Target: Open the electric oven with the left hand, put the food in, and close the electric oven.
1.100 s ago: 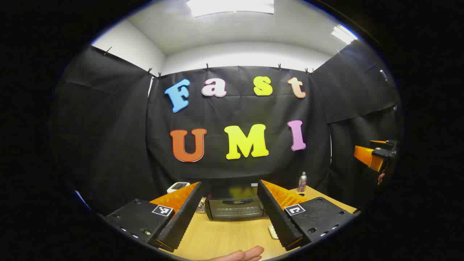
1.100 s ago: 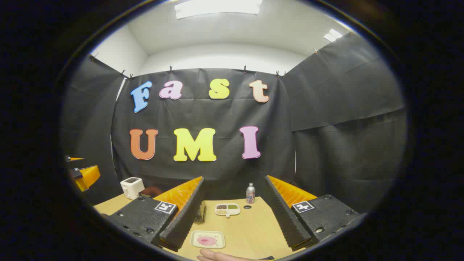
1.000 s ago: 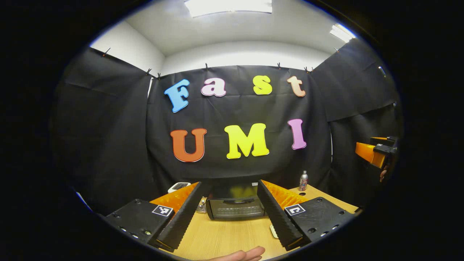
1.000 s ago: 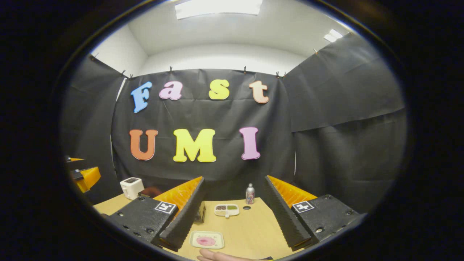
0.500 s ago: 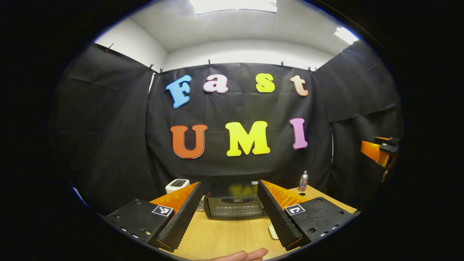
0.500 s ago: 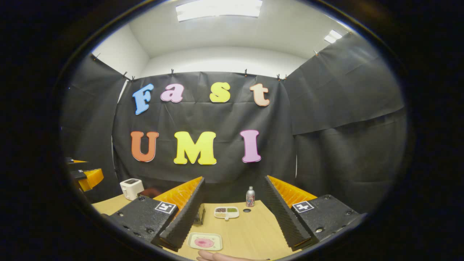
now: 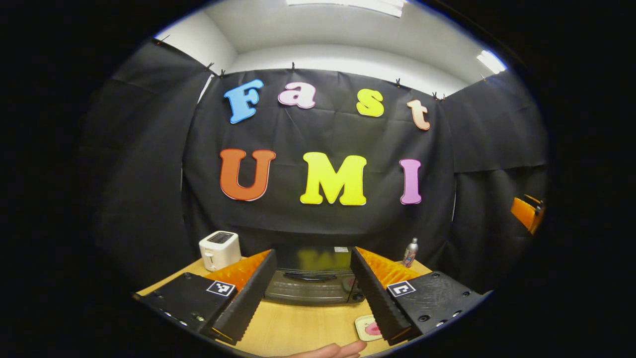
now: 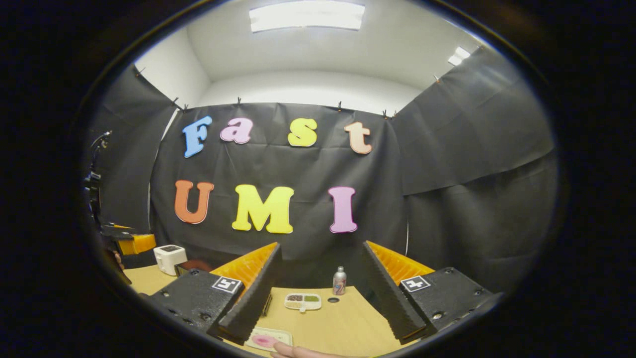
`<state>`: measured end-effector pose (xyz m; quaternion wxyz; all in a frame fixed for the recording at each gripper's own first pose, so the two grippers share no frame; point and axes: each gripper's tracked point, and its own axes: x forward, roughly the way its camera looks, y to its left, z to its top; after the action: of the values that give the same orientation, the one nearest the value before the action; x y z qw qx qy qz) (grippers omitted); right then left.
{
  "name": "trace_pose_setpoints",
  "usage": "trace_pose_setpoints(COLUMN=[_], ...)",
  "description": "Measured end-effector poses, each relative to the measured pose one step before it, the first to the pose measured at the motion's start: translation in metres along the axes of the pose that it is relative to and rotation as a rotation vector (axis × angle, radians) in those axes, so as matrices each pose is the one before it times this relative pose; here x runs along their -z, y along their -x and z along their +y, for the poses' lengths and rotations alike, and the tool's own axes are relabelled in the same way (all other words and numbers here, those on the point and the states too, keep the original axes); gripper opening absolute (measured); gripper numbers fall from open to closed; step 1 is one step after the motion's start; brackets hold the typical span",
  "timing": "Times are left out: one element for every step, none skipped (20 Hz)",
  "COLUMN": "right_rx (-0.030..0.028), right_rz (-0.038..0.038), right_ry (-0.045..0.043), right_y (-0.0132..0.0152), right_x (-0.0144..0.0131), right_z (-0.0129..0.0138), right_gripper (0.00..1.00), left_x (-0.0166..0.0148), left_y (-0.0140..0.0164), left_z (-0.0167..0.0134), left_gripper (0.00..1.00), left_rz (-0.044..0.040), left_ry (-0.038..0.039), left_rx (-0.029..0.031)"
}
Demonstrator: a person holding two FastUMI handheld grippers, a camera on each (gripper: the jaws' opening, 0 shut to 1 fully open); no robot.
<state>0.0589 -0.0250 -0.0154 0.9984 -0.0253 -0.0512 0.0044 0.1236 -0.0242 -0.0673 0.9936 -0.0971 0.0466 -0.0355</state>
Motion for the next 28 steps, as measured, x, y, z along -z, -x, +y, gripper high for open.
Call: trace_pose_setpoints(right_rx=[0.00575,0.00249,0.00319,0.01024,0.01636,0.01478,0.0117,0.01121,0.01231,0.00088,-0.00601,-0.00703,-0.00478,-0.00036,-0.0011,-0.00072,-0.00261,-0.00756,-0.00783,-0.00227,0.00252,0.00112,-0.00094,-0.00473,-0.0113,-0.01539,-0.0065,0.00534], right_rz=[0.00568,-0.00241,-0.00792,-0.01018,-0.00742,-0.00686,-0.0067,-0.00049,-0.00156,0.00373,0.01116,0.00373,0.00424,0.00344,0.005,0.00759,0.01086,0.01002,0.00582,0.00484,0.00165,-0.00038,0.00201,0.00722,0.01034,0.00459,0.00291,-0.00123], right_ry=[0.00365,0.00751,0.00935,0.01362,0.0159,0.01336,0.01286,0.00982,0.00864,0.00752,0.00159,-0.0039,-0.00692,-0.00387,-0.00039,-0.00148,-0.00957,-0.01212,-0.00962,-0.00577,-0.00424,-0.00172,0.00188,0.00035,-0.00848,-0.0118,-0.00987,-0.00518], right_y=[-0.00448,-0.00532,-0.00363,-0.00437,-0.00357,-0.00263,-0.00342,-0.00154,-0.0011,-0.00061,0.00165,0.00128,0.0013,0.00079,0.00073,-0.0014,-0.00014,0.00043,0.0007,0.00034,0.0009,0.00002,0.00132,0.00211,0.00346,0.00432,0.0033,0.0033], right_x=[0.00465,0.00454,0.00182,0.00332,0.00316,0.00255,0.00243,0.00313,0.00227,0.00335,0.00348,0.00297,0.00115,0.00272,0.00114,0.0048,0.00379,0.00145,0.00107,0.00093,0.00042,0.00019,-0.00016,0.00235,0.00096,0.00017,-0.00114,-0.00253], right_z=[-0.00344,-0.00411,-0.00377,-0.00679,-0.00734,-0.00654,-0.0049,-0.004,-0.00477,-0.00333,-0.00034,0.00039,-0.0007,-0.0035,-0.00126,-0.00117,0.00055,0.00105,0.00083,-0.00022,-0.00171,-0.00094,0.00098,0.00165,0.0022,0.00315,-0.00048,-0.00278], right_gripper=[0.97,0.97,0.98,0.98,1.0,1.0,1.0,0.97,0.97,1.0,0.98,0.98,0.98,0.98,0.98,0.97,0.98,0.98,0.98,0.98,0.98,0.98,0.98,0.98,0.98,0.98,0.98,0.98], left_x=[0.00598,0.0071,0.00692,0.00745,0.00834,0.00733,0.0108,0.00844,0.00788,0.00848,0.00954,0.01115,0.0088,0.00821,0.0068,0.00856,0.00946,-0.00857,0.00212,0.00657,-0.00544,0.00483,-0.00213,0.00281,0.00075,0.00196,0.00031,0.00364], left_y=[-0.01699,-0.01571,-0.01742,-0.01751,-0.01395,-0.01491,-0.01708,-0.01416,-0.01215,-0.01404,-0.01265,-0.01247,-0.00955,-0.00669,-0.00675,-0.0042,-0.00171,0.00641,-0.00642,0.00064,-0.00084,0.0008,0.00112,0.00078,0.00329,0.00263,0.00351,0.00269], left_z=[-0.00056,0.00195,0.00292,0.00175,0.00229,0.00417,0.00102,0.00005,0.00171,0.0019,0.0034,0.00383,0.00244,-0.0009,-0.00268,-0.00316,-0.00116,0.00149,-0.00359,-0.00456,0.0008,0.00117,-0.00061,-0.00044,0.0009,0.00021,0.0008,0.00146], left_gripper=[0.94,0.95,0.95,0.95,0.95,0.95,0.95,0.95,0.95,0.95,0.95,0.95,0.95,0.95,0.95,0.95,0.95,0.95,0.95,0.95,0.95,0.97,0.87,0.96,0.96,0.96,0.97,0.97], left_rz=[0.01763,0.01926,0.02003,0.02146,0.0224,0.02009,0.03146,0.02632,0.02112,0.0226,0.02827,0.03165,0.03388,0.03074,0.02387,0.02653,0.04511,-0.04924,0.0103,0.02903,-0.03381,0.02378,-0.00693,0.00879,-0.00214,0.00153,-0.00632,-0.00128], left_ry=[0.01752,0.01025,0.00162,-0.01708,-0.01981,-0.01613,-0.01066,-0.00606,-0.00539,-0.01523,-0.01548,-0.009,0.00283,0.00363,0.0048,-0.00104,-0.02139,-0.02531,-0.00454,0.00877,-0.00814,0.0023,0.00563,0.00175,-0.00414,0.00046,-0.00366,0.00067], left_rx=[0.00559,-0.00165,-0.00584,-0.00554,-0.00806,-0.01202,-0.00259,0.00363,-0.00357,-0.00464,-0.00788,-0.01298,-0.00654,0.00928,0.01371,0.01297,-0.00579,-0.00279,0.00695,-0.00171,-0.00202,0.00176,-0.00004,0.00499,0.00397,0.00384,-0.00024,-0.00116])
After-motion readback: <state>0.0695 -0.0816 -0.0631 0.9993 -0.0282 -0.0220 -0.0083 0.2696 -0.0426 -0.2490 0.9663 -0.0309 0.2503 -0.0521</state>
